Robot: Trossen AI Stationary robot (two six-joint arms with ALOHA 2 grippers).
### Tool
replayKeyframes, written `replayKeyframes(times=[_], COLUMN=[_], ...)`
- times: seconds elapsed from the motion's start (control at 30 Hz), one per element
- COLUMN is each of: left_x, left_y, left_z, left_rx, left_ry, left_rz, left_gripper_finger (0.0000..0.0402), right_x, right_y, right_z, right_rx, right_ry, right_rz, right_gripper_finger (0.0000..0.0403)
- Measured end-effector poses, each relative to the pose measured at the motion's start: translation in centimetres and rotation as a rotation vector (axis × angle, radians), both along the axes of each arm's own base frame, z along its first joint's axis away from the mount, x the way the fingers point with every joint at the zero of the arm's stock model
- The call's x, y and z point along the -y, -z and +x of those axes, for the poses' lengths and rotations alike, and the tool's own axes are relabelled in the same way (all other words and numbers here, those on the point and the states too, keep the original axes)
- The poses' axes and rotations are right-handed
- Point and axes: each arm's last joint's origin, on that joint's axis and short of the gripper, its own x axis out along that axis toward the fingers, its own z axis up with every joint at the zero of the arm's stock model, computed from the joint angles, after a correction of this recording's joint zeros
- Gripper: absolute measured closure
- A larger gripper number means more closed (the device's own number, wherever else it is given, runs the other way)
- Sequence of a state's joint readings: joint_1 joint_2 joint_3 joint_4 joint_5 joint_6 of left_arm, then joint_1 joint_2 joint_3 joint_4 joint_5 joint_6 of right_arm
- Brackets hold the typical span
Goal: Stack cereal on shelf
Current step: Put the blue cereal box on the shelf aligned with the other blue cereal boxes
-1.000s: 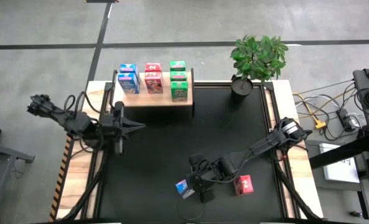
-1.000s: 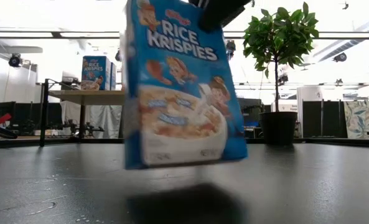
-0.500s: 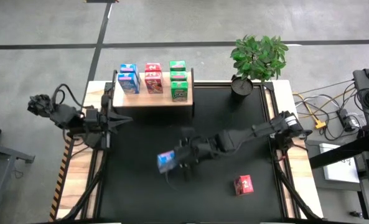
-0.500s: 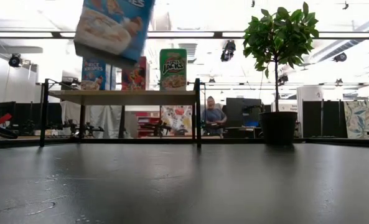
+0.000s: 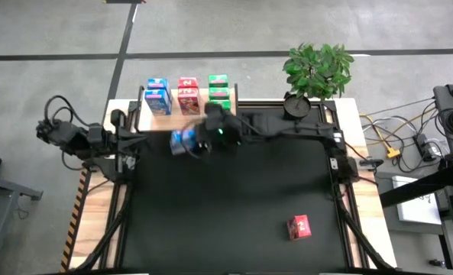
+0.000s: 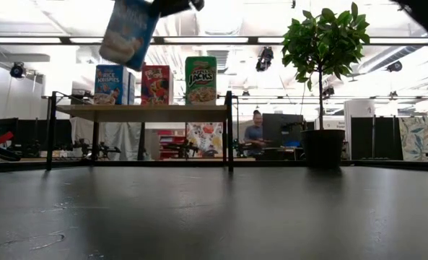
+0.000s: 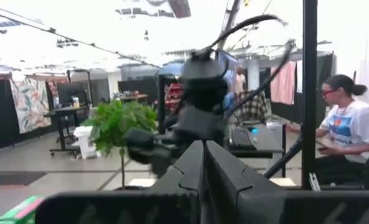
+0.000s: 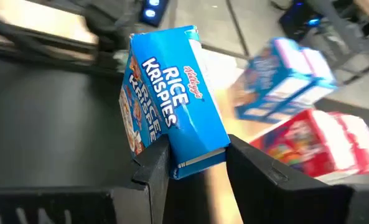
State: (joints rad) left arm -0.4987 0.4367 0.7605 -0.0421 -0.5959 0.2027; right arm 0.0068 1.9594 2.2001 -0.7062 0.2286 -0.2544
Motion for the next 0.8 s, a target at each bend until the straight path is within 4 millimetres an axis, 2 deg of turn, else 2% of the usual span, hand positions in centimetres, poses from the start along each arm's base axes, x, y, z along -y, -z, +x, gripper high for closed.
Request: replayKeyframes(times=[0.17,0.3,0.43,0.57,0.8], left_x=[-0.4,-0.5,-0.4,-0.4,-0.4], left_y=[-0.2,0.0,0.0,0.1,0.1], left_z=[-0.8,-0.9,-0.8,-0.7,-0.7], left_rx=[0.029,0.02,0.018,0.008,0.007], left_ry=[-0.004,-0.004,-0.004,-0.004,-0.003], left_rz=[-0.001,0.008,0.01,0.015,0.016], left_gripper_finger=[0.0402,0.0402,0.0402,0.0402,0.0402], right_x=[4.3,7.5,9.8,10.8,10.9], right_y=[0.2,2.0,3.6,4.2,4.1], right_z=[2.1,3.3,3.9,4.1,4.1], right_rx=[0.017,0.012,-0.02,-0.025,-0.019], right_ry=[0.045,0.08,0.122,0.135,0.13], right_rz=[-0.079,-0.13,-0.133,-0.135,-0.144], right_gripper_finger=[0.0268,0.0268,0.0268,0.0268,0.0266])
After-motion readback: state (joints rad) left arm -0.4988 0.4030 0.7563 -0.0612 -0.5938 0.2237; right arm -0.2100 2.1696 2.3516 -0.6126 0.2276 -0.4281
